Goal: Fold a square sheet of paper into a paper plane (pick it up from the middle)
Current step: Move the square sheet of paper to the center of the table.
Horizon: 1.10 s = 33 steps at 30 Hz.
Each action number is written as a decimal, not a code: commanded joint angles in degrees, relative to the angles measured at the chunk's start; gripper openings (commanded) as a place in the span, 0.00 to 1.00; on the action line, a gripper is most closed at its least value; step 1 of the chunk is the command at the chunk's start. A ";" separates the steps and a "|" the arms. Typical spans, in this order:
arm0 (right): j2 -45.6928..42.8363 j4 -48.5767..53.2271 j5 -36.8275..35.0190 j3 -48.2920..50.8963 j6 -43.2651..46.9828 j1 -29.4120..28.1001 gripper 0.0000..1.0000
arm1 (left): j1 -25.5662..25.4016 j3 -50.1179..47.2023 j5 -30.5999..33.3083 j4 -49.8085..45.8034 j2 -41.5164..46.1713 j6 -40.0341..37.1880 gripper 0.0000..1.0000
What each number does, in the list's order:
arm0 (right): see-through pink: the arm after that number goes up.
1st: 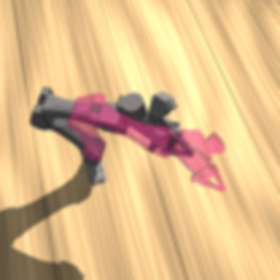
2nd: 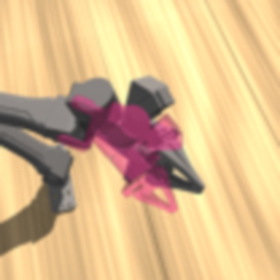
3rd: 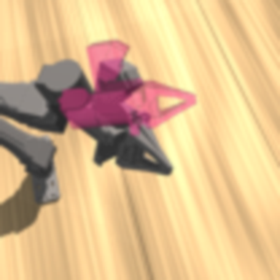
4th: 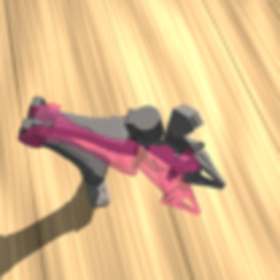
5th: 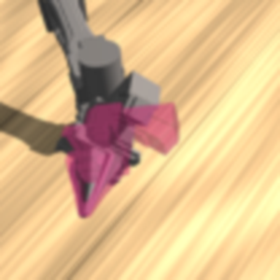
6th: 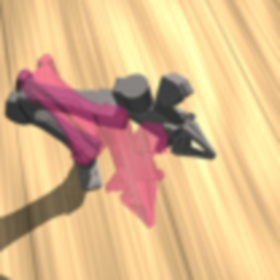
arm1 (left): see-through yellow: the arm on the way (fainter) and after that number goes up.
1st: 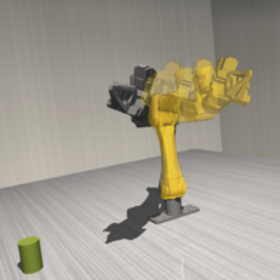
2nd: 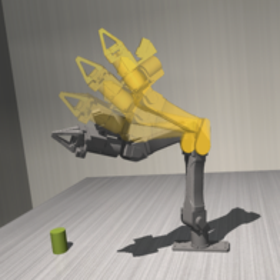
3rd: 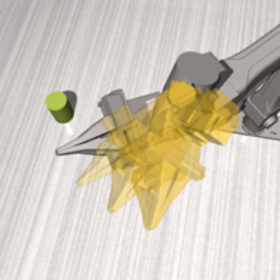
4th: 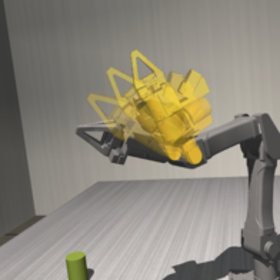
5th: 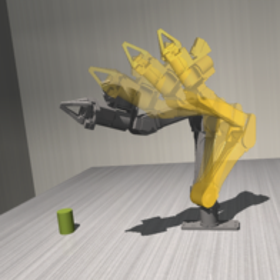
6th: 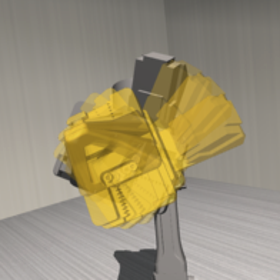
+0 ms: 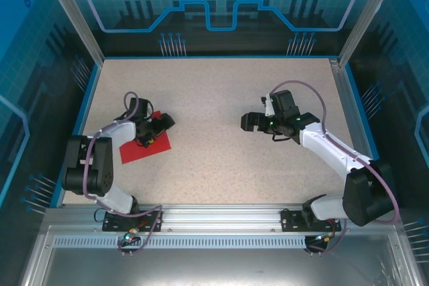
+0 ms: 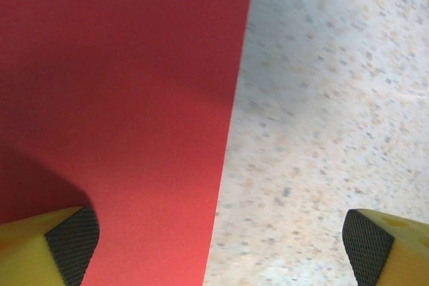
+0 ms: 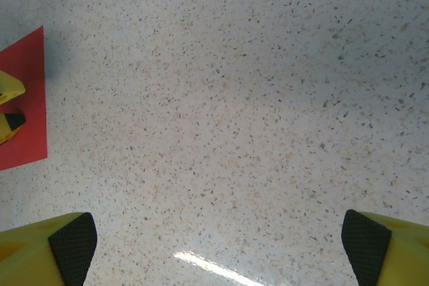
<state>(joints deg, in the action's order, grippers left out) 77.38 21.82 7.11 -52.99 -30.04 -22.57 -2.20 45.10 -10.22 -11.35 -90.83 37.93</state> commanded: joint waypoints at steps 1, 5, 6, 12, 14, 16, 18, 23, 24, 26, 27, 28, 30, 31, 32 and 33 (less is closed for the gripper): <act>0.01 1.96 -2.22 1.07 -1.54 -1.60 0.98 | -5.64 -3.97 -5.35 2.55 -2.07 8.46 0.99; -0.78 1.49 -3.09 2.28 -2.84 -2.46 0.98 | -16.24 -3.07 -6.66 8.34 -2.08 16.44 0.99; -0.83 1.55 -3.57 4.13 -3.53 -2.44 0.98 | -19.05 -0.86 -5.07 7.56 -2.67 16.50 0.99; -1.27 2.66 -4.16 4.81 -5.37 -2.48 0.95 | -27.03 5.02 -4.92 11.61 -4.63 18.57 0.99; -1.61 1.81 -3.46 4.87 -6.22 -2.45 0.93 | -26.66 5.33 -2.49 9.67 -1.06 17.13 0.99; -1.10 -1.21 0.47 4.86 -6.99 -2.85 0.89 | -25.94 5.61 3.60 4.08 5.44 13.78 0.99; 1.06 -3.70 2.89 3.36 -7.66 -4.40 0.84 | -24.27 4.78 10.37 -1.41 11.86 10.80 0.99; 13.83 -3.63 3.26 -8.54 -7.71 -12.77 0.68 | -12.93 -0.34 14.40 -10.92 23.86 8.05 0.99; 17.31 -2.87 2.34 -11.78 -7.75 -14.63 0.66 | -11.20 -2.01 16.09 -12.03 26.55 7.54 0.99; 23.74 -0.99 0.22 -18.54 -7.74 -18.13 0.65 | -8.84 -5.09 18.73 -12.85 31.49 6.49 0.99; 27.12 0.06 0.01 -22.36 -7.58 -19.49 0.62 | -7.60 -6.58 19.93 -13.23 33.64 6.43 0.99; 30.52 1.37 -0.60 -25.85 -7.65 -20.76 0.60 | -6.54 -7.85 20.52 -13.62 35.73 6.25 0.99; 36.33 3.86 -0.81 -32.64 -7.36 -22.76 0.58 | -5.56 -9.27 22.23 -15.03 39.11 6.19 0.99; 39.13 5.18 -0.62 -35.97 -7.29 -23.59 0.58 | -5.46 -10.22 22.85 -14.98 40.50 5.88 0.99; 41.50 6.30 -0.90 -38.56 -7.36 -24.23 0.58 | -5.41 -11.12 22.98 -14.49 41.80 5.54 0.99; 44.16 7.61 -1.23 -41.70 -7.63 -24.89 0.58 | -5.37 -12.08 23.04 -14.08 42.82 5.38 0.99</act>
<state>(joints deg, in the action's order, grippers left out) 116.92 23.29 6.68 -89.06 -37.50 -45.78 -8.14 34.63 9.63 -23.57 -50.68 45.87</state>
